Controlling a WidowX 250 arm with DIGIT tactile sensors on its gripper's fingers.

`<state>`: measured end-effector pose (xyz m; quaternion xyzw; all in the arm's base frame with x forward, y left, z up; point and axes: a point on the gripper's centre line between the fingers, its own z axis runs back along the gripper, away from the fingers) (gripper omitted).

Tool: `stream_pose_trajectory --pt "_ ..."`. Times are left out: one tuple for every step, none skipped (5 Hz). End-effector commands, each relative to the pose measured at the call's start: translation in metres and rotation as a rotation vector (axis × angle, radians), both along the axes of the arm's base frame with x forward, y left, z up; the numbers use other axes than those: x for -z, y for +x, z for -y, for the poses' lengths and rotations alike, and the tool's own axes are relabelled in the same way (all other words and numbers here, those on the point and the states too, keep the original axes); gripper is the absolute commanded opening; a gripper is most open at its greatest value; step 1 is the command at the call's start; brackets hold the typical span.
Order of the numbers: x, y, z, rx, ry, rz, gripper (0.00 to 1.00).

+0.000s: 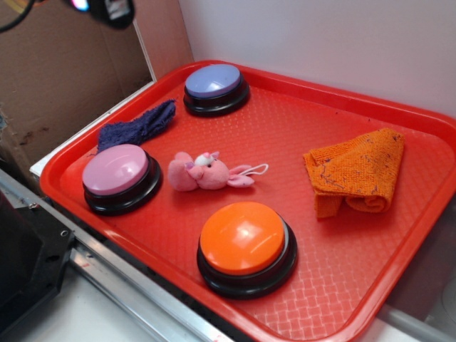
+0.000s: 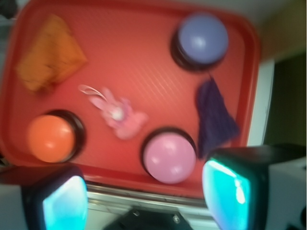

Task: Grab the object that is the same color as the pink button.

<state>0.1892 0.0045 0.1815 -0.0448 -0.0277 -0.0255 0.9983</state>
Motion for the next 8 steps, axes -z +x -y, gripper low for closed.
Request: stream_pose_trajectory --pt "0.014 0.052 0.046 0.364 -0.038 0.044 1.0" --pt "0.036 0.066 0.079 0.498 -0.027 -0.011 1.0" --pt "0.066 0.07 0.105 0.663 0.033 -0.1 1.0" --pt "0.098 0.057 0.109 0.836 0.078 -0.237 1.0" --pt "0.116 0.048 0.108 0.882 0.118 -0.283 1.0" --pt "0.12 0.037 0.1 0.859 0.135 -0.307 1.0" --pt "0.124 0.026 0.09 0.83 0.159 -0.348 1.0" --pt "0.132 0.02 0.084 0.792 0.156 -0.359 1.0"
